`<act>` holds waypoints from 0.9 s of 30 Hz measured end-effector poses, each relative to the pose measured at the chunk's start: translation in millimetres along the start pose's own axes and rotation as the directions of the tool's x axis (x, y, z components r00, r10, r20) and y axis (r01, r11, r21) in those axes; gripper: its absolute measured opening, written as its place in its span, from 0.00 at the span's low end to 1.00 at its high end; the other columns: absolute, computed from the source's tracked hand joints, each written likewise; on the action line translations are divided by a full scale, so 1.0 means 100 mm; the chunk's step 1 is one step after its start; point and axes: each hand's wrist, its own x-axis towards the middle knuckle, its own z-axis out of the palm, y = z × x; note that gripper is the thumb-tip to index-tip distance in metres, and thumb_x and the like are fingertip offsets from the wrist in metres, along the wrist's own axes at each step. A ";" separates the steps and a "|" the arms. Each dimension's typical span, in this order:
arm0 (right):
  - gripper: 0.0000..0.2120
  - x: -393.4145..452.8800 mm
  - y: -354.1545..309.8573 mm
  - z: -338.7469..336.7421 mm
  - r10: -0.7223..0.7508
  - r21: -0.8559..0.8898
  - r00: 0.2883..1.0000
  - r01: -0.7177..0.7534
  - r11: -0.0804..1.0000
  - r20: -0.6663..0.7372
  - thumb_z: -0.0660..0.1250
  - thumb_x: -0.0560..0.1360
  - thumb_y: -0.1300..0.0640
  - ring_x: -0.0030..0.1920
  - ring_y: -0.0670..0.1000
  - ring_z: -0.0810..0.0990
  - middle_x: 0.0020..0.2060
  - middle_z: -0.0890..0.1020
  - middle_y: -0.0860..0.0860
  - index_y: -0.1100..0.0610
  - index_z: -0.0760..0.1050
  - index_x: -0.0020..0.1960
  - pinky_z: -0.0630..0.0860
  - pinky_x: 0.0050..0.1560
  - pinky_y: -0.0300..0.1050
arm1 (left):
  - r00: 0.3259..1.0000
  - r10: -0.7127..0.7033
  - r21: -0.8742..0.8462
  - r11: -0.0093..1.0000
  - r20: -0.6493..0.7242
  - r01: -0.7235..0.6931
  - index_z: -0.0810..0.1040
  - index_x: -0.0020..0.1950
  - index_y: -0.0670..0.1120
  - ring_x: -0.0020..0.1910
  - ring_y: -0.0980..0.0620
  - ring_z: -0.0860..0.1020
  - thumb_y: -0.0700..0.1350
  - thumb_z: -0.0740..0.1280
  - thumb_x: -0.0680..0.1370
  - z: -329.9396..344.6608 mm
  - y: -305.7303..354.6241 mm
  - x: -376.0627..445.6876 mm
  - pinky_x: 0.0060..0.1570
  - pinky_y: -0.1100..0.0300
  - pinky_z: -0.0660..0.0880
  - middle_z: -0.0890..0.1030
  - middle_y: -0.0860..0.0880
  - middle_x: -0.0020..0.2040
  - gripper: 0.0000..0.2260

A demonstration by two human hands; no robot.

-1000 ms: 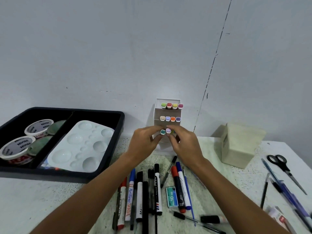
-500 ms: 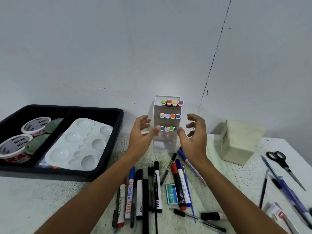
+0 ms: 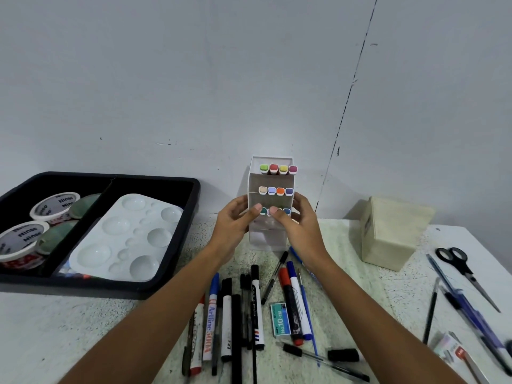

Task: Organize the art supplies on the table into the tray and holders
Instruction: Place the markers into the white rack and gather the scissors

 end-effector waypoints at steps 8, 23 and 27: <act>0.23 0.01 0.02 0.04 -0.037 -0.021 0.996 0.035 0.999 -0.078 0.73 0.72 0.53 0.57 0.46 0.78 0.58 0.79 0.44 0.50 0.71 0.65 0.78 0.56 0.46 | 1.000 -0.001 0.019 1.000 -0.027 0.002 0.76 0.62 0.42 0.55 0.46 0.82 0.50 0.72 0.70 0.00 -0.05 0.03 0.56 0.48 0.79 0.83 0.45 0.56 0.23; 0.17 0.05 0.13 -0.04 0.085 0.070 0.995 -0.082 0.994 -0.044 0.63 0.76 0.42 0.56 0.50 0.81 0.53 0.83 0.47 0.50 0.77 0.58 0.75 0.61 0.61 | 0.979 0.189 0.725 0.665 0.073 -0.182 0.60 0.74 0.52 0.67 0.52 0.68 0.48 0.73 0.71 0.24 -0.13 -0.22 0.62 0.53 0.71 0.64 0.49 0.72 0.35; 0.11 0.04 0.13 -0.05 0.051 0.037 0.997 -0.049 0.998 -0.052 0.61 0.80 0.48 0.55 0.48 0.81 0.52 0.83 0.46 0.50 0.78 0.58 0.77 0.59 0.59 | 0.993 0.120 0.720 0.688 0.011 -0.091 0.64 0.68 0.49 0.59 0.52 0.72 0.45 0.74 0.68 0.32 -0.06 -0.17 0.52 0.58 0.71 0.68 0.50 0.63 0.32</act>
